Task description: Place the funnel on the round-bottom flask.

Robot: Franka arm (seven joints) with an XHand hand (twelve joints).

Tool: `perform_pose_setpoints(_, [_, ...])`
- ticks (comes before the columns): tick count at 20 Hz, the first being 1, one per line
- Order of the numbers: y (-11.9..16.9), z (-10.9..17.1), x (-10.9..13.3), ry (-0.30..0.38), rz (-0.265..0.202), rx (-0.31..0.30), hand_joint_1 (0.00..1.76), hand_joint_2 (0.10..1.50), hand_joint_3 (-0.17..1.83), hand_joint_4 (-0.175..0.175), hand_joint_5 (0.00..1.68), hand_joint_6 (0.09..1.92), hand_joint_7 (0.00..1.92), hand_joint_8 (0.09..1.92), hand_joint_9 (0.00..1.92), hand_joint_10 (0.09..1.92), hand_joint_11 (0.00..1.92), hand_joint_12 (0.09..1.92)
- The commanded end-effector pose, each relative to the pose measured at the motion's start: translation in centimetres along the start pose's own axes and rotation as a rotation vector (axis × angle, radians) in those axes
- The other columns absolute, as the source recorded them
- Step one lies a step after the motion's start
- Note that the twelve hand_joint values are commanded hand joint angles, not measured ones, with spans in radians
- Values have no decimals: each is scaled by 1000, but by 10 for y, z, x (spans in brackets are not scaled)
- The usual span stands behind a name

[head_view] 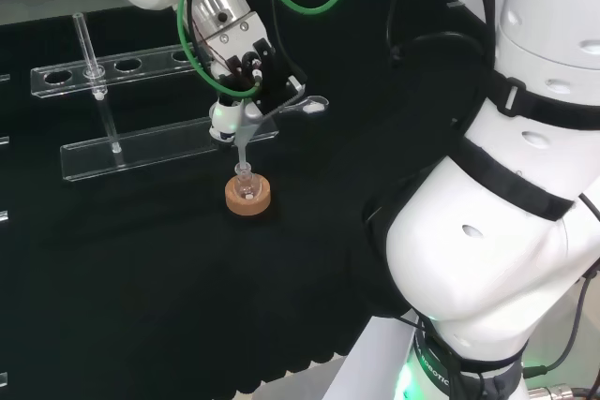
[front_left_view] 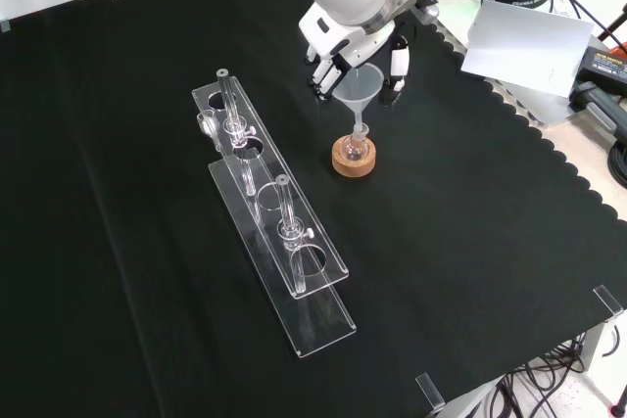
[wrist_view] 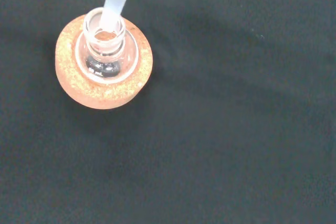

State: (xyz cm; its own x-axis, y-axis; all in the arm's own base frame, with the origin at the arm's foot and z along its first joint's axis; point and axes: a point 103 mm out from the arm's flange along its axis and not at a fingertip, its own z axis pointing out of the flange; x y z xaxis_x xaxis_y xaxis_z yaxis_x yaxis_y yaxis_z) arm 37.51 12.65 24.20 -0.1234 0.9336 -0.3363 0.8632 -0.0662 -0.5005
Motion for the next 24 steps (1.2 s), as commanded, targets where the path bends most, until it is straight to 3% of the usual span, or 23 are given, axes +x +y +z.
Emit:
perform_pose_setpoints(1, [1,-2,0,-1,0,-2,778,836,512,-33,732,697,778,704,1205,375,756,1127])
perform_pose_setpoints(24, [8,16,-3,26,-18,4,779,835,516,-35,738,699,776,706,1200,382,759,1126])
